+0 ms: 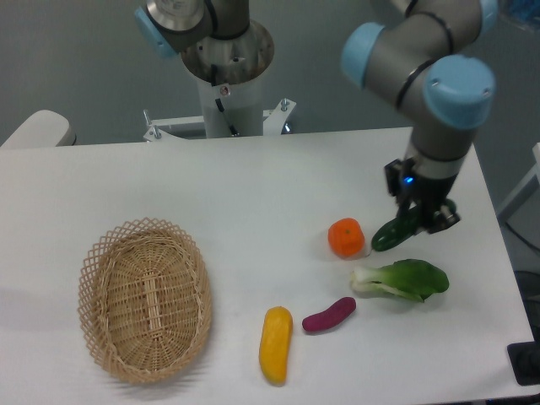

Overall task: Pick up the cucumber from the table
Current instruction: 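Lift the held cucumber up and carry it away from the basket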

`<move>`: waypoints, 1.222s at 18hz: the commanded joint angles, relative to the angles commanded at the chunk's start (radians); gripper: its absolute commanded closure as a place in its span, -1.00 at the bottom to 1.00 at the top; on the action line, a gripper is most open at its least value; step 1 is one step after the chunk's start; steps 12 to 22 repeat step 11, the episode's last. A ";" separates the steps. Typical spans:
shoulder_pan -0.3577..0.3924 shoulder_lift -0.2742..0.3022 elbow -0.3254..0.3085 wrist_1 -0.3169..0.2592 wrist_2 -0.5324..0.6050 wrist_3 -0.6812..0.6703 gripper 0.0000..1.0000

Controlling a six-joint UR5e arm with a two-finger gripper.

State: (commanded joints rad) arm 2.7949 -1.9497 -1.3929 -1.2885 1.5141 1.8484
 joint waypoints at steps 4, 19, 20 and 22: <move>0.008 0.003 0.000 0.000 -0.002 0.002 0.86; 0.008 0.008 0.000 0.000 -0.003 0.002 0.86; 0.008 0.008 0.000 0.000 -0.003 0.002 0.86; 0.008 0.008 0.000 0.000 -0.003 0.002 0.86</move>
